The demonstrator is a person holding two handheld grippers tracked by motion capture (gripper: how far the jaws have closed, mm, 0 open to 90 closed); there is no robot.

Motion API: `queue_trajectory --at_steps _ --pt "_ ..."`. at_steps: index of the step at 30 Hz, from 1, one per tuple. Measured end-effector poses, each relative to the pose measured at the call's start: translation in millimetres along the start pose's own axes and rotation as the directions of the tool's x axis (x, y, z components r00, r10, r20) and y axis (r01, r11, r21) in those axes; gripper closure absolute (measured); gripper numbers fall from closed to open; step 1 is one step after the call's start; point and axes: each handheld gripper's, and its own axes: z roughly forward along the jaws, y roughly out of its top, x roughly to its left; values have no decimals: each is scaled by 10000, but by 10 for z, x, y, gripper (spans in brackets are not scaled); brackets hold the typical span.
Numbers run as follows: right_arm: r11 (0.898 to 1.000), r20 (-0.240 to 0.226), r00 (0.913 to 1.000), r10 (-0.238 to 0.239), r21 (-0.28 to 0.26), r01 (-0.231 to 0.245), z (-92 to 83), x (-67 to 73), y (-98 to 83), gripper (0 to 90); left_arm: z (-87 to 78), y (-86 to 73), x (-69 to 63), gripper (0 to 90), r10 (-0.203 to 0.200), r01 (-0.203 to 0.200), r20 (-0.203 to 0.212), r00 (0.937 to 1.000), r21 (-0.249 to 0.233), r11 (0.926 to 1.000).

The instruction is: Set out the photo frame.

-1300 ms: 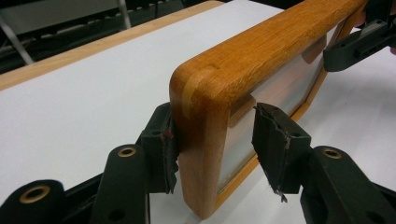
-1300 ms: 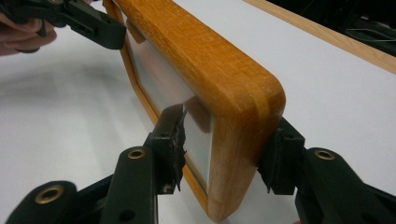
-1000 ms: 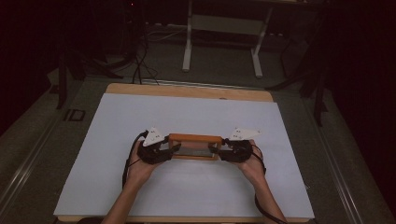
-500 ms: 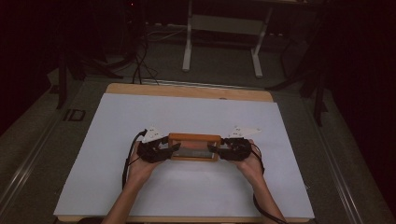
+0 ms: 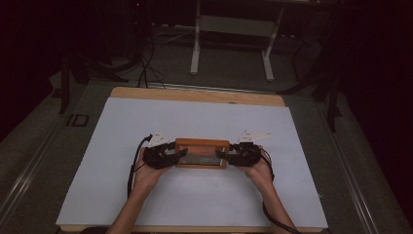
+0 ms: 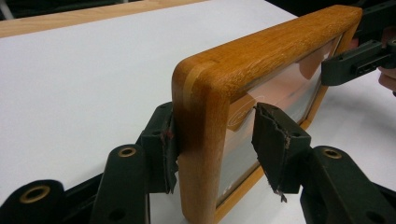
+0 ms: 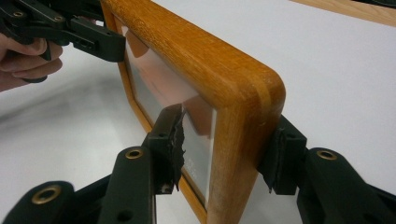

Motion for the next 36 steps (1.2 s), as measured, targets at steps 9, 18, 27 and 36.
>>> queue_trajectory --at_steps 9,18,27,36 --pt "9998 -55 9997 218 -47 -219 23 -42 5 534 29 10 17 516 -239 239 -75 9997 -13 9997" --pt "9982 -129 9984 558 -234 -561 62 -102 -4 527 76 9 59 513 -525 524 -83 9986 -130 9985" --pt "9954 -167 9957 913 -290 -918 93 -146 -4 522 111 15 95 512 -837 836 -44 9965 -126 9964" --pt "9951 -194 9955 929 -330 -935 100 -159 -10 521 114 22 90 512 -948 947 -81 9955 -85 9955"
